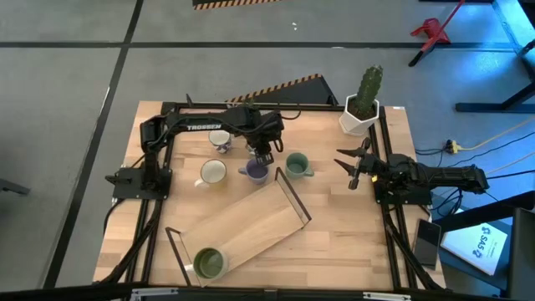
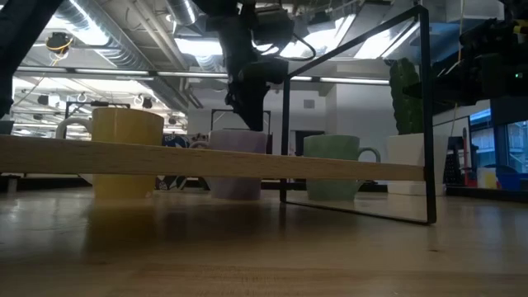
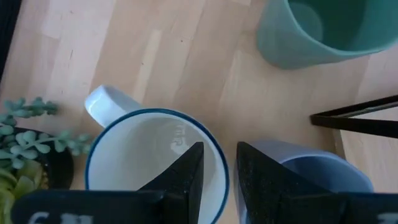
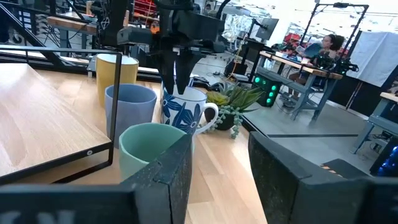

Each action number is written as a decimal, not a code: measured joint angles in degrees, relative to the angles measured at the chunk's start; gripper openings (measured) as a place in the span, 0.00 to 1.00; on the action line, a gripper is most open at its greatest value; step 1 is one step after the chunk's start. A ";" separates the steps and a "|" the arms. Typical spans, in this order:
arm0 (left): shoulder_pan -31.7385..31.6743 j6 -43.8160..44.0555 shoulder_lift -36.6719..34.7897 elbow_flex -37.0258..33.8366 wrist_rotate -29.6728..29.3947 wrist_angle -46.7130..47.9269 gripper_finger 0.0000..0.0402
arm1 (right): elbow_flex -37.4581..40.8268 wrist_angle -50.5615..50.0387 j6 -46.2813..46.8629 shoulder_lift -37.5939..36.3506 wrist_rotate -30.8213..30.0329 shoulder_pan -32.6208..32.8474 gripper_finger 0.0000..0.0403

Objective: Place coffee mugs
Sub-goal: Put the right white blue patterned mug at the bottom right corner of the shelf

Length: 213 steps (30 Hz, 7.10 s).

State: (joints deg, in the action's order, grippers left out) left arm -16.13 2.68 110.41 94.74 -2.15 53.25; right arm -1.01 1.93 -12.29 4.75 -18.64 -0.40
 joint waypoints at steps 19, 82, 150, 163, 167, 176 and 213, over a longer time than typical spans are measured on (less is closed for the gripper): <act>-0.01 -1.94 2.57 -0.09 -3.10 1.61 0.22 | 0.01 0.07 0.02 0.00 -0.42 0.00 0.35; 3.56 -2.29 2.03 8.24 -12.90 10.34 0.04 | 0.01 0.07 1.70 0.00 -0.41 0.00 0.35; 34.57 -12.37 5.75 13.11 1.35 1.36 0.04 | 0.01 -0.14 1.70 0.37 1.76 0.01 0.35; 34.74 -12.21 6.58 13.11 3.01 1.31 0.04 | 0.01 -0.15 1.53 0.37 1.78 0.00 0.35; 34.68 -12.20 6.58 13.11 2.69 1.49 0.04 | 0.01 -0.16 1.51 0.37 1.78 0.01 0.35; 34.70 -12.43 6.58 13.11 3.05 1.51 0.06 | 0.01 -0.16 1.51 0.37 1.78 0.00 0.35; 35.90 -4.35 6.30 13.14 2.78 -3.12 0.27 | 0.01 -0.15 1.49 0.37 1.78 0.02 0.35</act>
State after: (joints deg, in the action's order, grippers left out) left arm 19.77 -1.67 116.71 107.87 0.63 50.13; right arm -0.99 1.78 -10.81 5.13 -16.86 -0.38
